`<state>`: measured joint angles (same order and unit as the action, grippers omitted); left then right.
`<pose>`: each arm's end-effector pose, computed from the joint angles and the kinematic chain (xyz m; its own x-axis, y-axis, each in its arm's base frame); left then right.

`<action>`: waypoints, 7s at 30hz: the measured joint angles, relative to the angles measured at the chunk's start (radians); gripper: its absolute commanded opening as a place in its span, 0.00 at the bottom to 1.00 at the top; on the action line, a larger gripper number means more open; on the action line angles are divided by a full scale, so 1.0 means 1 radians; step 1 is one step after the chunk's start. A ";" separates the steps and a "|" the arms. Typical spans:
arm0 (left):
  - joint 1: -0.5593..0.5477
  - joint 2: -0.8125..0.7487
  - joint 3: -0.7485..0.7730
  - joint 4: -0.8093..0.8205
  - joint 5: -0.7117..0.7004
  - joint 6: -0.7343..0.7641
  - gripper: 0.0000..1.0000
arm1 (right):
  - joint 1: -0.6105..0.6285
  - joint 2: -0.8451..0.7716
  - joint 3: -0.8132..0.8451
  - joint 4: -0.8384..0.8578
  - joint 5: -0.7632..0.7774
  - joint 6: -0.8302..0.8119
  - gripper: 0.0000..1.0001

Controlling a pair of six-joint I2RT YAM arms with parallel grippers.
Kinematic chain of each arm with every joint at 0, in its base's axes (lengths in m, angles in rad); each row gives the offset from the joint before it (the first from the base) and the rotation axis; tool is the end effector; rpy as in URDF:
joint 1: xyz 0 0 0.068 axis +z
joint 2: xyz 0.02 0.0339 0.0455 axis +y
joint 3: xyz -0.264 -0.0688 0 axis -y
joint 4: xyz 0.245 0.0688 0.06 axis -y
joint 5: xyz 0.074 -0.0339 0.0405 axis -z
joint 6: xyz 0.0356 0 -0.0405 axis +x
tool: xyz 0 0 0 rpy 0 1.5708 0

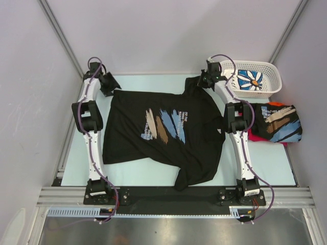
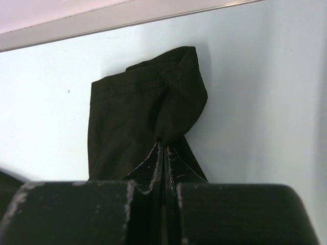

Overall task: Fold and stack the t-shirts
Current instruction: Grap the side of the flattened tshirt furthest away from the robot with both arms, then fold the flattened tshirt in 1/3 of the way

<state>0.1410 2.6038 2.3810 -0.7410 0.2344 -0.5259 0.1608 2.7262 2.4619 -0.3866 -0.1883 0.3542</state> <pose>0.5565 0.0706 0.1639 -0.7006 -0.5926 -0.3976 -0.4130 0.7910 -0.4513 0.5916 0.1027 0.1479 -0.6665 0.2371 -0.7068 -0.0779 0.9207 0.3823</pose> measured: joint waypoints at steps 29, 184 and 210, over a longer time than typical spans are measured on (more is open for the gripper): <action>0.000 -0.265 -0.260 -0.059 -0.013 0.029 0.00 | -0.008 -0.301 -0.223 -0.073 0.060 -0.069 0.00; -0.060 -0.462 -0.591 -0.301 0.085 0.042 0.99 | 0.231 -0.594 -0.513 -0.896 0.219 -0.029 0.00; -0.079 -0.443 -0.595 -0.262 0.126 0.068 0.00 | 0.266 -0.625 -0.527 -0.811 0.309 -0.023 0.00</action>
<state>0.0616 2.1609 1.7859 -1.0031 0.3599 -0.4580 0.4271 2.1014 1.9347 -1.1973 0.1204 0.3309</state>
